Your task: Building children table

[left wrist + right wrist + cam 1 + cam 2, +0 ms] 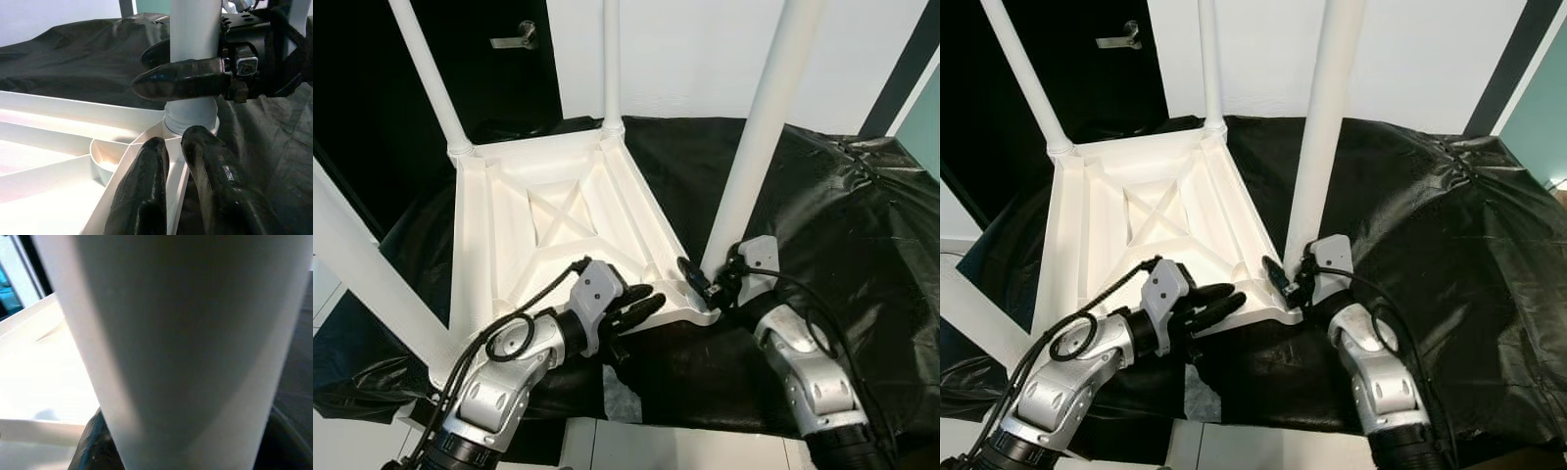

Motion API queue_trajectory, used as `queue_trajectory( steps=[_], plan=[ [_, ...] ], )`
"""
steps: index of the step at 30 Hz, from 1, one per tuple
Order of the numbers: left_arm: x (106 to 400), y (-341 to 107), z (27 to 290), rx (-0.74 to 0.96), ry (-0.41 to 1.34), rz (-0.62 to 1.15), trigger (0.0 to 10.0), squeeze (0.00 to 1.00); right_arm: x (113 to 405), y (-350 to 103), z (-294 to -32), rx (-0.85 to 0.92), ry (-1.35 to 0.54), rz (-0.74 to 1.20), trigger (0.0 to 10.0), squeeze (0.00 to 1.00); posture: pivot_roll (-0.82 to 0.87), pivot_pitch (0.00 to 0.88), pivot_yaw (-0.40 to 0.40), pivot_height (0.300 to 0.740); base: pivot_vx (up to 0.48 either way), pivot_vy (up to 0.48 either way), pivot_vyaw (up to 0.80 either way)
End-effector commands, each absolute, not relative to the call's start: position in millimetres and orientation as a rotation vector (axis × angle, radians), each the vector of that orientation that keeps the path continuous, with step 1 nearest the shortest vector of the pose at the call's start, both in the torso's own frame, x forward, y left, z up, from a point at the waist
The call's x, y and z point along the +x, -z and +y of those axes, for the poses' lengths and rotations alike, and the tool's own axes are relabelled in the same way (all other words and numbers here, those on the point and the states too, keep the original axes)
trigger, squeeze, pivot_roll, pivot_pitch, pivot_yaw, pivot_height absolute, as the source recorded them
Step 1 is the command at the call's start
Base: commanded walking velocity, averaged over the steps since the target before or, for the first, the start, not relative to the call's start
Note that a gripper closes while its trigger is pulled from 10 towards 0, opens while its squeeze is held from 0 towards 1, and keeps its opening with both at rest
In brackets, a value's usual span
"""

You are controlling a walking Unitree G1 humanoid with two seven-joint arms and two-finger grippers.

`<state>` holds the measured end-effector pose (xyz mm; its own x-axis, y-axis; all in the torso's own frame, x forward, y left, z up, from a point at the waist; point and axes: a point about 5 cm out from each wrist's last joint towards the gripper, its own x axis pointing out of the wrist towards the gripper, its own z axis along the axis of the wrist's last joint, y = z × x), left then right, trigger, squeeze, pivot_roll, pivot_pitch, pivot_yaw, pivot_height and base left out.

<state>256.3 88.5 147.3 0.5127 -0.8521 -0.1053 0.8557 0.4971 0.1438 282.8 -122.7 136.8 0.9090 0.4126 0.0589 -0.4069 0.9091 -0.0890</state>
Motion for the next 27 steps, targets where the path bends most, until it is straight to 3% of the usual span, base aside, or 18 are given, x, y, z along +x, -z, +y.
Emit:
queue_trajectory(
  steps=[1,4,7,20,21,27],
  plan=[
    [250.6,-146.9,85.1,0.185,1.115,0.033,10.0,0.0,279.2,-126.3,-118.4,-0.067,-0.373,-0.026,10.0,0.0,0.02,0.0,0.004,0.74,0.0,0.0,0.0],
    [250.6,-147.0,85.3,0.185,1.118,0.033,10.0,0.0,278.7,-124.9,-118.8,-0.051,-0.316,-0.017,10.0,0.0,0.02,0.0,0.004,0.74,0.0,0.0,0.0],
    [250.6,-148.1,87.0,0.19,1.13,0.035,10.0,0.0,274.0,-124.1,-117.7,-0.007,-0.118,-0.01,10.0,0.0,0.02,0.0,0.015,0.74,0.0,0.0,0.0],
    [250.9,-149.1,87.6,0.194,1.144,0.039,10.0,0.0,271.8,-127.1,-120.2,0.004,-0.076,-0.02,10.0,0.0,0.02,0.0,0.018,0.74,0.0,0.0,0.0],
    [250.4,-149.0,87.6,0.194,1.143,0.038,10.0,0.0,269.9,-130.6,-123.6,-0.015,-0.106,-0.042,10.0,1.0,0.02,0.0,0.013,0.74,0.0,0.0,0.0],
    [248.4,-147.5,86.3,0.187,1.146,0.041,10.0,0.0,268.0,-138.5,-143.3,-0.028,-0.23,-0.075,10.0,1.0,0.02,0.0,0.009,0.74,0.0,0.0,0.0]
  ],
)
